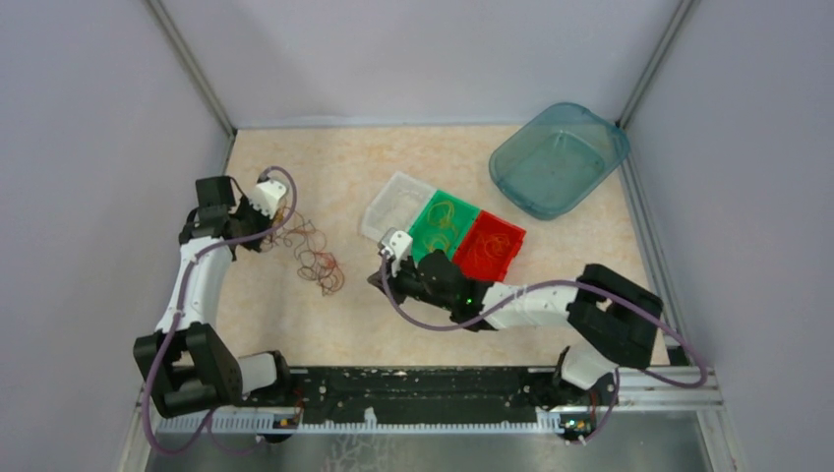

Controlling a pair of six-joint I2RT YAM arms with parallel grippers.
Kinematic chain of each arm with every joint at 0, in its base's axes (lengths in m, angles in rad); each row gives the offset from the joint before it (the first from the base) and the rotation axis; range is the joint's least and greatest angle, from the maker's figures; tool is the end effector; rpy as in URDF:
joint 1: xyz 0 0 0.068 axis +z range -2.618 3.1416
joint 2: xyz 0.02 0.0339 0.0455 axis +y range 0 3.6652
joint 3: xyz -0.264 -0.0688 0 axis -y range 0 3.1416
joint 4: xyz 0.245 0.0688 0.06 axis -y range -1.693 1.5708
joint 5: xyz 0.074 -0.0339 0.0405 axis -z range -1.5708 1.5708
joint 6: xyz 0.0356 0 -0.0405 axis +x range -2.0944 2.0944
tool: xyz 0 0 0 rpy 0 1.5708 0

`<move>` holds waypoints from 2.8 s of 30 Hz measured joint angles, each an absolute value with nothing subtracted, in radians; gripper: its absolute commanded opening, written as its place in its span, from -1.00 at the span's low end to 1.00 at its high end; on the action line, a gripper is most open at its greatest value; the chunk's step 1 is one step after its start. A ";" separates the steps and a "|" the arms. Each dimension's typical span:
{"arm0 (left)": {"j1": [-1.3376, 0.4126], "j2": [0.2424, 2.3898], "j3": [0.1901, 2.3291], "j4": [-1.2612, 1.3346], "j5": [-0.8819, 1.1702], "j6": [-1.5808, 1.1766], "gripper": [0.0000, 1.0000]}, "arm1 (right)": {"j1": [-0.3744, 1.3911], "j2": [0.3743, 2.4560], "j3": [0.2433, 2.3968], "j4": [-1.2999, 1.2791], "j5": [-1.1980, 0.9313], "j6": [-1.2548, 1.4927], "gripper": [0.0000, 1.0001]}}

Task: Untangle the cables
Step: Untie the cable.

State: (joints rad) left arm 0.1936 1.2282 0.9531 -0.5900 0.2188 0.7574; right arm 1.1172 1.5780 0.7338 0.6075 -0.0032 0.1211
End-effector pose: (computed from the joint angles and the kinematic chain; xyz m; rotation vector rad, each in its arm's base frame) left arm 0.2507 0.0413 0.2706 0.7652 2.2911 0.1712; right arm 0.1472 0.3021 0.2085 -0.9085 1.6658 0.8696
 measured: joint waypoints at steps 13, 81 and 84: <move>0.201 1.237 0.960 -0.629 0.268 0.707 -1.00 | 1.117 1.841 1.039 0.525 -0.031 0.225 -0.12; 0.285 1.423 0.778 -0.279 0.040 0.797 -1.00 | 1.110 0.418 0.984 -0.037 0.876 -0.216 -1.00; 0.296 1.445 0.759 -0.249 0.025 0.810 -1.00 | 1.111 0.390 1.025 0.038 0.918 -0.306 -1.00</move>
State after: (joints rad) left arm 0.2962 1.4448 0.7593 -0.2493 0.0250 0.8104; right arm 1.1107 0.3904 1.0248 0.0376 0.9184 -0.3058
